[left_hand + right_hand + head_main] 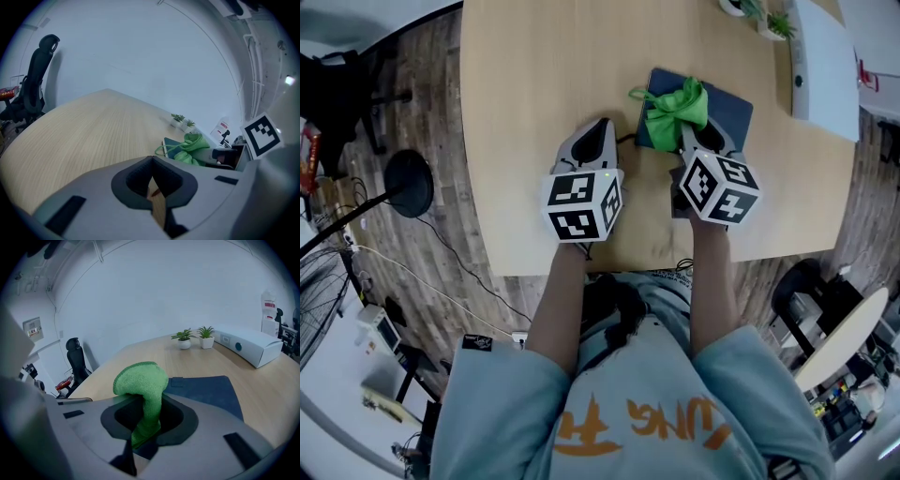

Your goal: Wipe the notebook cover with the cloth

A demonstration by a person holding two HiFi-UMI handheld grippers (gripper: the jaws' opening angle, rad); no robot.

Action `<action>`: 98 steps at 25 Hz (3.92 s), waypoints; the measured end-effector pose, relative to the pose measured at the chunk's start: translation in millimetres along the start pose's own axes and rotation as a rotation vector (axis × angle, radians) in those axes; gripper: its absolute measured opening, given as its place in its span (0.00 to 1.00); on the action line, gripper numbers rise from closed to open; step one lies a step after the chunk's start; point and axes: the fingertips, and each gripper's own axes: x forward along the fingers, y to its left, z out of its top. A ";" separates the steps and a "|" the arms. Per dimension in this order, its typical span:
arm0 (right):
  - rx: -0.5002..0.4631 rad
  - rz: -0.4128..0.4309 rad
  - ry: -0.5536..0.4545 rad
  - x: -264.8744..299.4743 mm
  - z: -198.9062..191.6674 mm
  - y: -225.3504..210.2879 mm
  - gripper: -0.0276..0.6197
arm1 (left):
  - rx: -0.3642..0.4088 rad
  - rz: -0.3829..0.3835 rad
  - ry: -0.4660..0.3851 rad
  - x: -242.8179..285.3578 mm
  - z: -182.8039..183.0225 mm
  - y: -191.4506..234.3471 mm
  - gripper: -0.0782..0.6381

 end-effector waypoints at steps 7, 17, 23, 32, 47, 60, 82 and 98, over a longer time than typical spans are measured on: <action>0.031 -0.037 -0.014 -9.5 -0.9 -23.3 0.16 | 0.033 -0.030 0.019 7.1 -5.3 -18.7 0.13; 0.085 -0.093 -0.047 -23.4 -3.6 -55.9 0.16 | 0.065 -0.072 0.047 13.9 -16.4 -39.0 0.13; 0.105 -0.118 -0.057 -33.2 -5.5 -76.3 0.16 | 0.084 -0.086 0.060 19.0 -21.5 -54.0 0.13; 0.142 -0.188 -0.072 -50.1 -11.4 -107.7 0.16 | 0.107 -0.115 0.072 22.9 -25.8 -67.0 0.13; 0.166 -0.283 -0.073 -72.7 -12.3 -146.1 0.15 | 0.081 -0.136 0.058 26.2 -22.9 -74.8 0.13; 0.060 -0.085 -0.178 -62.3 64.5 -70.6 0.15 | 0.010 -0.075 -0.019 15.8 2.5 -45.7 0.13; -0.270 0.197 0.013 39.4 58.3 39.7 0.15 | -0.022 -0.038 -0.035 30.0 13.3 -38.0 0.13; -0.588 0.063 0.068 46.5 43.6 25.5 0.15 | 0.004 -0.040 0.002 37.0 7.1 -38.2 0.13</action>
